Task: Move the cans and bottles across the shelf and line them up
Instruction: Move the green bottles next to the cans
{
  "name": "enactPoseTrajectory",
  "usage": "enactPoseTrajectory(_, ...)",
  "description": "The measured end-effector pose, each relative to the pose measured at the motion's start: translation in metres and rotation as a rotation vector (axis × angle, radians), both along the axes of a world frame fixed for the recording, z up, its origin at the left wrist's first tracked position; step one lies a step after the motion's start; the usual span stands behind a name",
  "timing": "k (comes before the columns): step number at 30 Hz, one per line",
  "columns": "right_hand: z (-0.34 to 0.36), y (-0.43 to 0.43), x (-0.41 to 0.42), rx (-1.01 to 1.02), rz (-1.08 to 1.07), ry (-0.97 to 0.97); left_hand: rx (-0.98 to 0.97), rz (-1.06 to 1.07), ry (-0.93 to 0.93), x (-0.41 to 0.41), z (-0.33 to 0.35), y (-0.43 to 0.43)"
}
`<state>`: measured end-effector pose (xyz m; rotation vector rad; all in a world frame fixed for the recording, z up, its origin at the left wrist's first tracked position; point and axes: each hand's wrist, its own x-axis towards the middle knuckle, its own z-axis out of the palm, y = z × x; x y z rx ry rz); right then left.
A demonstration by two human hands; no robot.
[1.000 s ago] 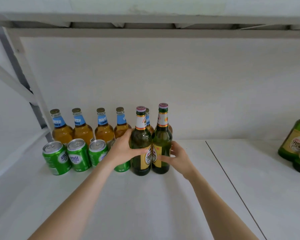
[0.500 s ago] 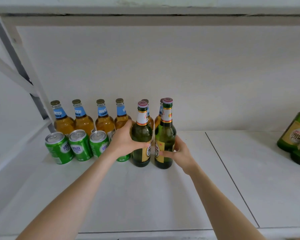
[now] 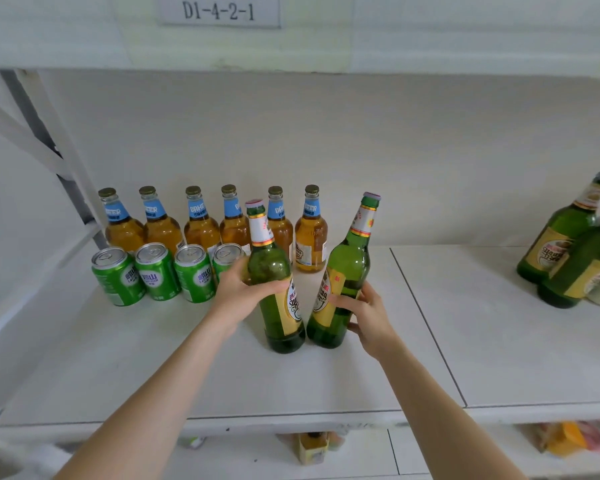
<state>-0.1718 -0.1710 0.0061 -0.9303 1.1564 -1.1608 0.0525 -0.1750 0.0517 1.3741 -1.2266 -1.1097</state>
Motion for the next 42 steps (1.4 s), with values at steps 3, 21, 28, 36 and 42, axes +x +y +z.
enactPoseTrajectory(3, 0.006, 0.013, -0.007, 0.014, -0.028, -0.021, 0.062, 0.005, 0.15, -0.005, 0.0, 0.014)
enactPoseTrajectory(21, 0.019, 0.093, -0.086, 0.006, -0.121, -0.032, 0.128, -0.052, 0.227, -0.082, 0.013, 0.07)
enactPoseTrajectory(28, 0.026, 0.138, -0.152, -0.008, -0.116, 0.011, 0.108, -0.067, 0.227, -0.149, 0.019, 0.121)
enactPoseTrajectory(36, 0.034, 0.174, -0.236, -0.007, -0.134, 0.07, 0.092, -0.141, 0.216, -0.237, 0.024, 0.153)
enactPoseTrajectory(42, 0.034, 0.165, -0.295, -0.015, -0.171, 0.078, 0.089, -0.219, 0.18, -0.3, 0.024, 0.132)
